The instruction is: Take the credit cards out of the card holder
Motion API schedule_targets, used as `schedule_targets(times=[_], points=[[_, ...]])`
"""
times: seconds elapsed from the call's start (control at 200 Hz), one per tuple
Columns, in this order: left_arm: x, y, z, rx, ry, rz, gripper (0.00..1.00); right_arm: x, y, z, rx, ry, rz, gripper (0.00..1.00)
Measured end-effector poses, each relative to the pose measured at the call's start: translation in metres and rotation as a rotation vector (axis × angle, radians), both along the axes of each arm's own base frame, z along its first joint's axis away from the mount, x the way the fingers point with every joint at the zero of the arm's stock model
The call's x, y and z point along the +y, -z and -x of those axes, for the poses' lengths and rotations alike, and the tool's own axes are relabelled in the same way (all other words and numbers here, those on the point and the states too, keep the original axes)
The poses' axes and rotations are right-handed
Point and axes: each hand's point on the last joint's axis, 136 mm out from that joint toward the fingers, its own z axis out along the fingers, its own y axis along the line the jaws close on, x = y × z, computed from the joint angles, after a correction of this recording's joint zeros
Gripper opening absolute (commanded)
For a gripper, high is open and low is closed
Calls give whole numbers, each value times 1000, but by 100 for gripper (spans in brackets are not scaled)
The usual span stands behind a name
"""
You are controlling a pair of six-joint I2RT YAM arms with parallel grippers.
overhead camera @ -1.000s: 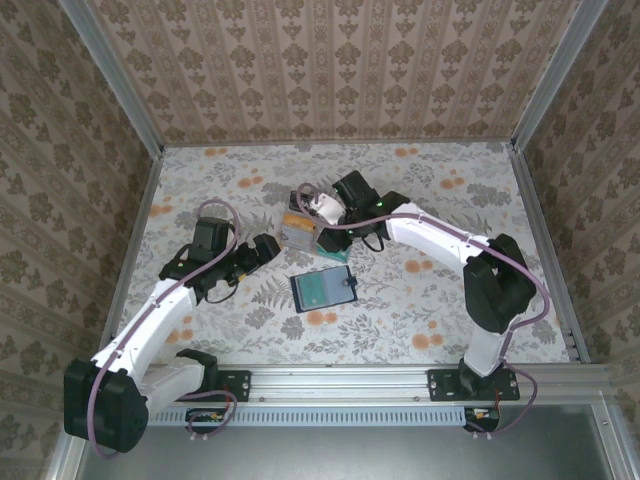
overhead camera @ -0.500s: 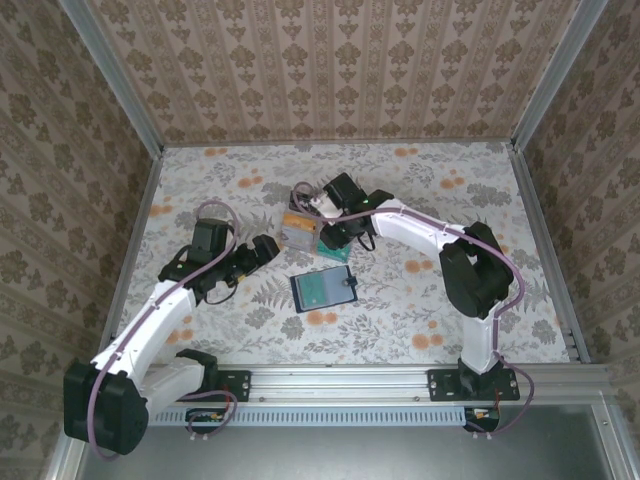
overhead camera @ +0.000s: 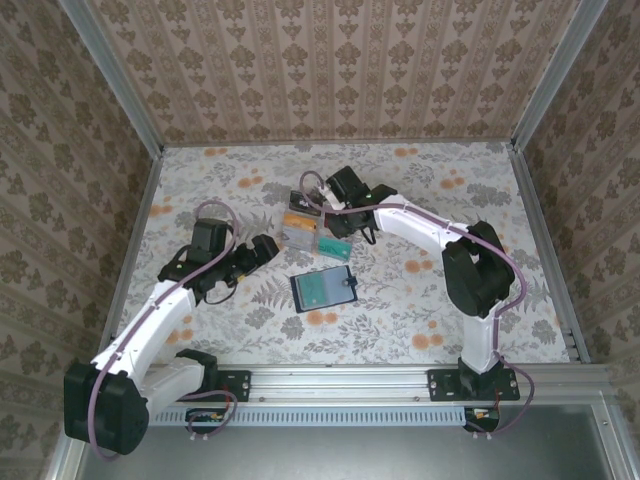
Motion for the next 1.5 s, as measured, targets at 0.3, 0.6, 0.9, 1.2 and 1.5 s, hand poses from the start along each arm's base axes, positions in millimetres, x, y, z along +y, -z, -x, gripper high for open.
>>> schedule_targets(times=[0.3,0.6,0.9,1.2,1.5], points=[[0,0,1,-3,2,3,100,8,-41,20,-14,-6,-162,42],[1,14,9,27,7,0,100,1,-33,68,92,125,-261,53],[-3,27,17,60,19,1,100,48,17,143,255,121,-220,54],[-9,34,16,85,20,8,100,53,77,157,345,164,-82,50],[-16,43,18,127,30,14,93,45,87,151,347,201,-45,41]])
